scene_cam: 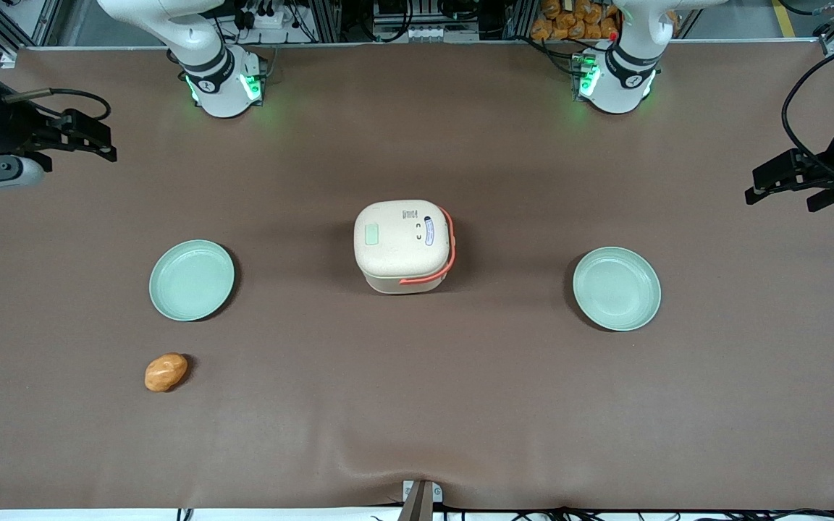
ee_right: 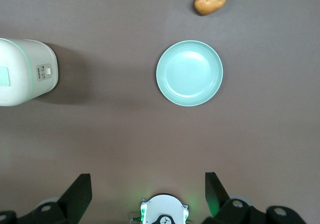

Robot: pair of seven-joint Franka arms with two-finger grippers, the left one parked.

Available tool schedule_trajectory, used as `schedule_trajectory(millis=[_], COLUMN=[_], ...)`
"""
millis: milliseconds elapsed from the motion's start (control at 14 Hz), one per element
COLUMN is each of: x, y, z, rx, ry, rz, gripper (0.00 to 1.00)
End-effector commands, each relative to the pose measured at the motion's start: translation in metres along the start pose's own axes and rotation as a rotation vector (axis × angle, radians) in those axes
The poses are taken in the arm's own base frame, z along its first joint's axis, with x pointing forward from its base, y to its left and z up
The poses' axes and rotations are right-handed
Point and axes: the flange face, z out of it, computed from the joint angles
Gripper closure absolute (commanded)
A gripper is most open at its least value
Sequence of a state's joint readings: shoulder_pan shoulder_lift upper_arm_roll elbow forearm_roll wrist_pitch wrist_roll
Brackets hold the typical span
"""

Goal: Press rice cooker button with right arm
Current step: 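Move the right gripper over the white rice cooker's lid button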

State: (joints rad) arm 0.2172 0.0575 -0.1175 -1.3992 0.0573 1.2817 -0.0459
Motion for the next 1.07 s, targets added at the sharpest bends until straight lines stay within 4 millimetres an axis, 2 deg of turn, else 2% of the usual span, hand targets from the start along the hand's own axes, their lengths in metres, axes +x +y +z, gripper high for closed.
schedule_trajectory(millis=[0,71,357,571,714,1000], x=[0.006,0.009,0.029,0.043,0.047,0.062], y=[-0.035,-0.053,-0.133,-0.199,-0.232,-0.284], z=[0.003,0.008,0.028,0.069,0.097,0.152], rx=[0.0,0.001,0.033,0.021,0.005,0.026], ry=[0.011,0.0,0.055,0.021,-0.023,-0.069], rz=[-0.058,-0.088,-0.191,-0.222,-0.243,-0.256], gripper=[0.14,0.38,0.74,0.94,0.99,1.0])
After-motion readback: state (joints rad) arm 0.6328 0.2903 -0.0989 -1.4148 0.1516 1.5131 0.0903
